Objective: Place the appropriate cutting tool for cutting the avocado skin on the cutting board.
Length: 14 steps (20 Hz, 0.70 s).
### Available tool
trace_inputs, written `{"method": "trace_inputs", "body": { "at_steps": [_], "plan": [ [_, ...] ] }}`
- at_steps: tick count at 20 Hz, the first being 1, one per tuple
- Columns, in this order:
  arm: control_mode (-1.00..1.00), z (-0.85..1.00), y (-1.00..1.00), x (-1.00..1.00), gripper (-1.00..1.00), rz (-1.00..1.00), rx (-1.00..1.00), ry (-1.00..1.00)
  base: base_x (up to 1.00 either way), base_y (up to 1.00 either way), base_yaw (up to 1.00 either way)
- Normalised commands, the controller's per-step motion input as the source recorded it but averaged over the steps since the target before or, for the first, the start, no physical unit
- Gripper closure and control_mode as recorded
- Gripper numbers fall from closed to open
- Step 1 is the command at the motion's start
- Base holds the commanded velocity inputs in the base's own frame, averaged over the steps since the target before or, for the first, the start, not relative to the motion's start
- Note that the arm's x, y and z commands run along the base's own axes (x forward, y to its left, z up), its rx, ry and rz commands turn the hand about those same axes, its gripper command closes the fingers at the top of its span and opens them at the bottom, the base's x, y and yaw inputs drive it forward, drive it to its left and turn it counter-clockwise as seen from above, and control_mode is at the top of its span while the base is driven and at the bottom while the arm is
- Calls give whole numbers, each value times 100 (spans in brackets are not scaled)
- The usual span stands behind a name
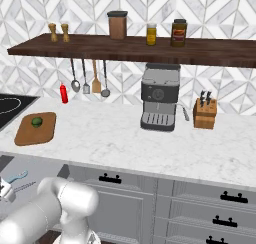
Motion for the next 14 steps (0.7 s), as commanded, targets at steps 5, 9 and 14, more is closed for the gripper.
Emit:
{"method": "trace_inputs", "body": {
  "at_steps": [5,9,14],
  "plan": [
    [-100,-13,8,5,-100,0,-1,10,0,0,0],
    [-100,-8,0,1,-100,0,-1,1,0,0,0],
    [-100,-14,4,7,-100,0,-2,6,0,0,0]
  ]
}}
